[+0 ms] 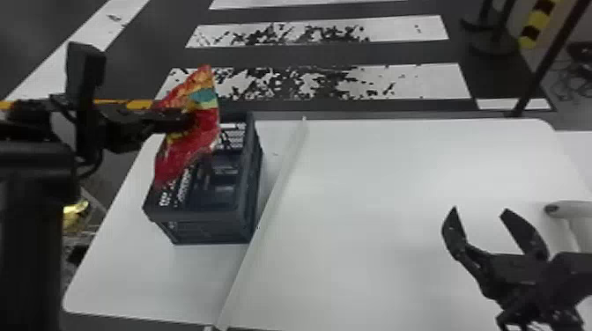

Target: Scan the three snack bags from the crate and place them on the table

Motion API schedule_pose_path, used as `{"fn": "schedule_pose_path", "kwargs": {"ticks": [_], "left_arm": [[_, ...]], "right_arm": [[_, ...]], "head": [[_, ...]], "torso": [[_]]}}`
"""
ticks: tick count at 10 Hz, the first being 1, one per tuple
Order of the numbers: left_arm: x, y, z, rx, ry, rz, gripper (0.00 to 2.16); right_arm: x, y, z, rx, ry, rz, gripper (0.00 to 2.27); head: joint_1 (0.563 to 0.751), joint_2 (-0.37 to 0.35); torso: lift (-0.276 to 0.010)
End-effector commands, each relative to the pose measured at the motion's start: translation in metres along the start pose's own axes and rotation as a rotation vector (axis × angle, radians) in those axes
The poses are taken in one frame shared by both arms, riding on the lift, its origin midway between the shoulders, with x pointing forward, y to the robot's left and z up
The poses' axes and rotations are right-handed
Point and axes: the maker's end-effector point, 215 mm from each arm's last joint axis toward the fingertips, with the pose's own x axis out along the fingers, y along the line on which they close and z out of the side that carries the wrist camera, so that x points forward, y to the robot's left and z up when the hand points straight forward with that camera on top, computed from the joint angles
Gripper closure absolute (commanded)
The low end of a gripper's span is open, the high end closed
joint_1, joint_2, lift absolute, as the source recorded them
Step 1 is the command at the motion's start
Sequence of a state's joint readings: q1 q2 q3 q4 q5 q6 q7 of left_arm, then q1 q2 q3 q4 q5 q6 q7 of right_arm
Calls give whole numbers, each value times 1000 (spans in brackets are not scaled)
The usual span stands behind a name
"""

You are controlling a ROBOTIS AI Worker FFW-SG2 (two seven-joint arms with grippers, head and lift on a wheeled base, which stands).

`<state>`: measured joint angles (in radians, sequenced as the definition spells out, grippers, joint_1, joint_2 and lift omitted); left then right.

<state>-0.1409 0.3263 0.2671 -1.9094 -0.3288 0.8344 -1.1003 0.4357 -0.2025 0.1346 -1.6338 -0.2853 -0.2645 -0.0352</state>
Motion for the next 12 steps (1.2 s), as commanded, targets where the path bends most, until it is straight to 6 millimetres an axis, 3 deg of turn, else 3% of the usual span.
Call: {"fn": "schedule_pose_path", "kwargs": {"ticks": [1,2,4,6,7,12], "left_arm": [[-1,-26,13,-27,-31,9,2138],[5,-51,26,-30,-53,4,2138],[32,-125,56,-14,-103,-82,2138],[61,-190,75,-4,-125,-163,2138],[76,-221,76,1,-117,-197,2142],[155,-337,4,83,36,-311,2142]], "right_arm": [[0,1,1,0,-3,1,63],[0,1,2,1,-4,2,63],[-2,0,5,3,-8,-1,66],[-4,-2,9,3,-14,-5,66],[-4,-4,10,2,-16,-9,70],[-6,-18,18,2,-30,-41,73]], "head": [[695,141],[695,133],[695,62],[695,-15],[695,-71],[695,-236]], "torso": [[-62],[-62],[-62],[-62],[-62],[-62]]}}
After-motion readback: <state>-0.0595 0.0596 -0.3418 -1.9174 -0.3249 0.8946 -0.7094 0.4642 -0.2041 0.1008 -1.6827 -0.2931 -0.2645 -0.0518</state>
